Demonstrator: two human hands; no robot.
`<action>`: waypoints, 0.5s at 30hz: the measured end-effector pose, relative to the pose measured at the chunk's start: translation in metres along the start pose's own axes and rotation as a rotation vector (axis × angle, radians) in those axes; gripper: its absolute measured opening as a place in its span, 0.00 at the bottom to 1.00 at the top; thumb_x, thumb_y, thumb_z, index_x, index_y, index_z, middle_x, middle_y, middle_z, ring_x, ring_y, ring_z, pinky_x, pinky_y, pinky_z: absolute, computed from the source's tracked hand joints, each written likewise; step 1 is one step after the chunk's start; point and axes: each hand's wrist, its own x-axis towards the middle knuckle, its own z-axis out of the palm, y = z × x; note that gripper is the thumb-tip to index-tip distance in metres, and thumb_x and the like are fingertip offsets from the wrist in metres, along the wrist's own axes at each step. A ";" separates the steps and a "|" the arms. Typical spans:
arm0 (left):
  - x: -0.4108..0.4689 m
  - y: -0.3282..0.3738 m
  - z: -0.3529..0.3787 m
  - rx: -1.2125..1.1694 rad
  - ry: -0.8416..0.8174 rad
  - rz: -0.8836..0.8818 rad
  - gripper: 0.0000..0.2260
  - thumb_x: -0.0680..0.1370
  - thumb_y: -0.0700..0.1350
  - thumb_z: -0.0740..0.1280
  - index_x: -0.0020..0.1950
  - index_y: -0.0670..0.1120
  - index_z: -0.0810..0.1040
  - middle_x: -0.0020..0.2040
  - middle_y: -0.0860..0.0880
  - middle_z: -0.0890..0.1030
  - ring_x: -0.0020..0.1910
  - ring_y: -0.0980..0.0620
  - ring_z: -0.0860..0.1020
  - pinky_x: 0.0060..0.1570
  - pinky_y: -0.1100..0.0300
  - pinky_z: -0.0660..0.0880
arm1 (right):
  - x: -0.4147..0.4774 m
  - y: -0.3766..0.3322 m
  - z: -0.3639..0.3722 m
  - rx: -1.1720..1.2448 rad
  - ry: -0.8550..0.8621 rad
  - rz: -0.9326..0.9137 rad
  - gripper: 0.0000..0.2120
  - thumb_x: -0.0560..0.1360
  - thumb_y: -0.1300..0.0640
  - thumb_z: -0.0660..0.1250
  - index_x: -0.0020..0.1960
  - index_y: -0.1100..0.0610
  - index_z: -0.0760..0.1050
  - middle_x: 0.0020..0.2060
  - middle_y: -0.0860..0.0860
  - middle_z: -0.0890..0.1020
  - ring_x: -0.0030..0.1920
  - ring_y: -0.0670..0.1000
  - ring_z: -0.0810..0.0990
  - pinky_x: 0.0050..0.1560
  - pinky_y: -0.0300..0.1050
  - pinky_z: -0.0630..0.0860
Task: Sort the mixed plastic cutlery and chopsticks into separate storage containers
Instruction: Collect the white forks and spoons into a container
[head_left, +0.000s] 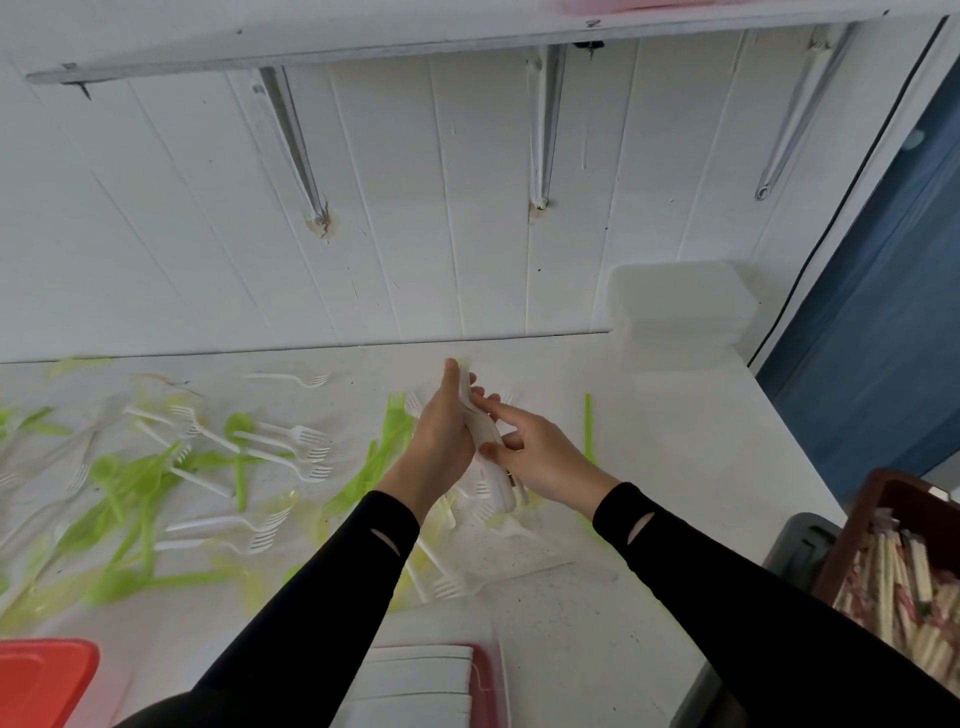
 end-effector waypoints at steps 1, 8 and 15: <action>0.000 0.002 0.003 -0.080 -0.022 -0.048 0.23 0.82 0.58 0.59 0.65 0.40 0.72 0.60 0.44 0.75 0.56 0.48 0.79 0.58 0.50 0.75 | 0.001 0.000 -0.003 0.010 0.008 0.001 0.27 0.80 0.59 0.65 0.74 0.39 0.65 0.36 0.47 0.84 0.39 0.44 0.83 0.43 0.34 0.76; -0.001 -0.002 0.002 -0.119 -0.094 -0.102 0.17 0.85 0.53 0.53 0.60 0.41 0.71 0.64 0.41 0.73 0.68 0.47 0.72 0.64 0.35 0.69 | -0.002 -0.003 -0.008 0.071 -0.152 0.078 0.32 0.81 0.57 0.63 0.76 0.33 0.54 0.56 0.50 0.81 0.47 0.49 0.86 0.57 0.51 0.80; -0.002 -0.004 0.000 -0.092 -0.118 -0.044 0.15 0.85 0.43 0.57 0.69 0.38 0.64 0.62 0.43 0.75 0.60 0.47 0.78 0.51 0.52 0.79 | 0.000 -0.001 -0.009 -0.081 -0.146 0.109 0.36 0.81 0.60 0.60 0.76 0.30 0.48 0.54 0.52 0.79 0.46 0.50 0.84 0.51 0.53 0.82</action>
